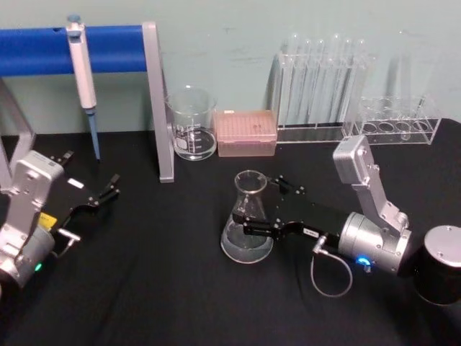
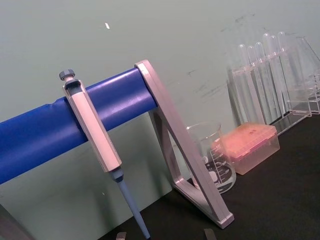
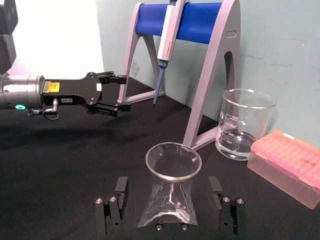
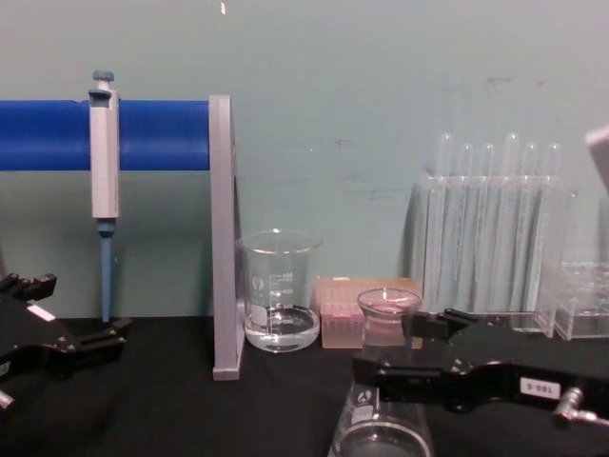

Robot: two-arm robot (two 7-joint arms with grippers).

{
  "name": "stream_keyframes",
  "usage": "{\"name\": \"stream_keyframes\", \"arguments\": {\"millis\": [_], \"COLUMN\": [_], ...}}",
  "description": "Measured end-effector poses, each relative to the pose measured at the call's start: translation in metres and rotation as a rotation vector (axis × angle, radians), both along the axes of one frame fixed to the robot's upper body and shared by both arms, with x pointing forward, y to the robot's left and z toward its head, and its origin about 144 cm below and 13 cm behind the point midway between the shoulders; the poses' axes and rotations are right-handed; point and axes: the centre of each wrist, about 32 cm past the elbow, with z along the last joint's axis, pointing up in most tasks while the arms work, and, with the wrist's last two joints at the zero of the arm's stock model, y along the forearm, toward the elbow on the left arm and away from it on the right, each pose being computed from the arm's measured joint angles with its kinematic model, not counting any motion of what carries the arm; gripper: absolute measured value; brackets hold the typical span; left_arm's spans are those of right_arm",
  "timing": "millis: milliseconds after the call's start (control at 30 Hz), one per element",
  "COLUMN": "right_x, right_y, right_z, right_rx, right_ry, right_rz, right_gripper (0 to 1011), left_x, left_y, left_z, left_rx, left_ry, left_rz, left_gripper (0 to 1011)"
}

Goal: Grasp the erlenmeyer flask with one hand, shake it three times, then place it back.

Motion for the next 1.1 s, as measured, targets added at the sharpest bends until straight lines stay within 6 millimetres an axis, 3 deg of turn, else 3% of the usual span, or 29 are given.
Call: {"name": "stream_keyframes", "arguments": {"millis": [567,1100], "right_x": [0.01,0.011], "right_y": [0.017,0.019], "right_z": [0.0,0.0], "right_rx": [0.0,-0.003], "right_ry": [-0.009,-0.017], "right_rz": [0.002,-0.004], "right_gripper": [1003,1003], "left_x": [0.0,0.0], "left_y": [0.0,0.0], "left_z": [0.0,0.0], "left_rx": [0.0,0.0], "left_ry": [0.0,0.0], "left_rz": [0.0,0.0], "left_gripper": [1001,1001]}}
